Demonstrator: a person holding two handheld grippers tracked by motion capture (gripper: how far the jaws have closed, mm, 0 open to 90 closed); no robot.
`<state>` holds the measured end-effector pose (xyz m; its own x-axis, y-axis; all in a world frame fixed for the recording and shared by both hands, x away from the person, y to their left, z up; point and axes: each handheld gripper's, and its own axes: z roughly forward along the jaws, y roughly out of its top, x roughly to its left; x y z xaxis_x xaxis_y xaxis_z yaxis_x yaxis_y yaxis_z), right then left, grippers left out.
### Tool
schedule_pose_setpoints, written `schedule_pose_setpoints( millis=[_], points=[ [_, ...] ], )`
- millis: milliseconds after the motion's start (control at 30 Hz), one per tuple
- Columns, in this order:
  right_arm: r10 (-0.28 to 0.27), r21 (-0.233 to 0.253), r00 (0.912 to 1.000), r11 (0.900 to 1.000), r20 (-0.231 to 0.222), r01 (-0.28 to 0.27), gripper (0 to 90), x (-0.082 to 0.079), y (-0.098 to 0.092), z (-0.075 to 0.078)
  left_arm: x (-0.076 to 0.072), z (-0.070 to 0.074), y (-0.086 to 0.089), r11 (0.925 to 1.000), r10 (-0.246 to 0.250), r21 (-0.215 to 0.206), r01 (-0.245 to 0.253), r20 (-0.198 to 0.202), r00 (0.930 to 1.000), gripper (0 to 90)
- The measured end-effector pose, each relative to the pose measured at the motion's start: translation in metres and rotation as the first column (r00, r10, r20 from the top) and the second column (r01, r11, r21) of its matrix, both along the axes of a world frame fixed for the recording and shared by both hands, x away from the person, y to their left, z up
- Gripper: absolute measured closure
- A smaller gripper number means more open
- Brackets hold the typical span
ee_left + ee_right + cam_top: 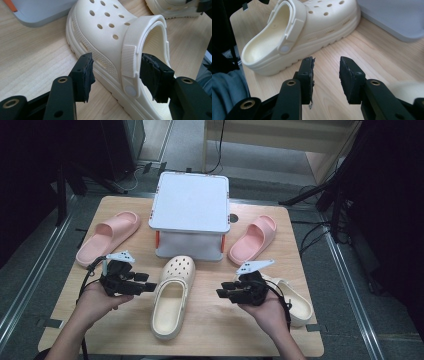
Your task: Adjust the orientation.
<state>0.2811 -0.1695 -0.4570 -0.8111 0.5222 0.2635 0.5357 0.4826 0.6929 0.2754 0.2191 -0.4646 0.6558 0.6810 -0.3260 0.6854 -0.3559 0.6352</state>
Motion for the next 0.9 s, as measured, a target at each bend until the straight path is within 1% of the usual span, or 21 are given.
schedule_pose_setpoints(
  millis=[33,100,133,167,200,233,300,333,367,433,567,600,633,700,733,767,833,900],
  points=[
    [-0.008,0.001,1.0,1.0,0.003,0.008,62.9,-0.002,-0.005,0.001,0.003,0.001,0.0,0.9999,-0.011,0.005,0.011,-0.003,0.9999,43.4],
    [-0.021,0.006,0.9997,1.0,0.013,0.021,62.3,-0.008,-0.016,0.003,0.005,0.001,0.001,0.9999,-0.014,0.001,0.014,-0.003,0.9999,42.9],
    [-0.021,0.006,0.9997,1.0,0.013,0.021,62.3,-0.008,-0.016,0.003,0.005,0.001,0.001,0.9999,-0.014,0.001,0.014,-0.003,0.9999,42.3],
    [-0.04,0.0,0.9989,0.999,0.025,0.04,62.0,-0.014,-0.028,0.005,0.008,0.002,0.001,0.9998,-0.021,-0.003,0.021,-0.003,0.9998,42.1],
    [-0.045,-0.001,0.9986,0.999,0.027,0.045,61.6,-0.015,-0.031,0.005,0.01,0.003,0.002,0.9996,-0.03,-0.001,0.03,-0.004,0.9995,42.0],
    [-0.063,-0.005,0.9976,0.998,0.028,0.063,61.6,-0.019,-0.038,0.006,0.011,0.004,0.002,0.9995,-0.031,-0.002,0.031,0.0,0.9995,42.2],
    [-0.082,-0.003,0.9964,0.997,0.021,0.082,60.2,-0.025,-0.05,0.008,0.013,0.004,0.002,0.999,-0.041,-0.015,0.041,0.004,0.9992,42.9],
    [-0.082,-0.003,0.9964,0.997,0.021,0.082,60.2,-0.025,-0.05,0.008,0.013,0.004,0.002,0.999,-0.041,-0.015,0.041,0.004,0.9992,43.1],
    [-0.104,-0.01,0.9942,0.994,0.027,0.105,58.6,-0.031,-0.061,0.009,0.016,0.005,0.002,0.9986,-0.048,-0.02,0.048,0.006,0.9988,43.1],
    [-0.122,-0.015,0.9917,0.992,0.038,0.123,57.9,-0.036,-0.072,0.008,0.019,0.005,0.001,0.9986,-0.048,-0.023,0.048,0.001,0.9989,43.1],
    [-0.164,-0.03,0.9854,0.986,0.045,0.165,57.3,-0.046,-0.093,0.009,0.024,0.005,-0.003,0.9977,-0.062,-0.027,0.062,0.0,0.9981,43.2],
    [-0.164,-0.03,0.9854,0.986,0.045,0.165,57.3,-0.046,-0.093,0.009,0.024,0.005,-0.003,0.9977,-0.062,-0.027,0.062,0.0,0.9981,43.2],
    [-0.184,-0.028,0.9815,0.982,0.052,0.186,57.0,-0.05,-0.103,0.01,0.026,0.004,-0.004,0.9973,-0.07,-0.024,0.07,0.003,0.9976,43.2],
    [-0.21,-0.025,0.9762,0.977,0.055,0.211,56.7,-0.053,-0.113,0.011,0.028,0.004,-0.008,0.9969,-0.074,-0.026,0.074,-0.004,0.9973,43.1],
    [-0.21,-0.025,0.9762,0.977,0.055,0.211,56.7,-0.053,-0.113,0.011,0.028,0.004,-0.008,0.9969,-0.074,-0.026,0.074,-0.004,0.9973,43.1],
    [-0.235,-0.023,0.9701,0.971,0.059,0.237,56.5,-0.054,-0.122,0.011,0.029,0.003,-0.009,0.9964,-0.083,-0.018,0.083,-0.003,0.9966,43.1],
    [-0.259,-0.011,0.9643,0.966,0.054,0.26,56.1,-0.053,-0.129,0.011,0.03,0.003,-0.009,0.9962,-0.084,-0.02,0.084,-0.006,0.9964,43.1],
    [-0.266,-0.01,0.9627,0.964,0.049,0.267,56.1,-0.053,-0.131,0.011,0.03,0.002,-0.01,0.9963,-0.083,-0.022,0.083,-0.009,0.9965,43.1]
  ],
)
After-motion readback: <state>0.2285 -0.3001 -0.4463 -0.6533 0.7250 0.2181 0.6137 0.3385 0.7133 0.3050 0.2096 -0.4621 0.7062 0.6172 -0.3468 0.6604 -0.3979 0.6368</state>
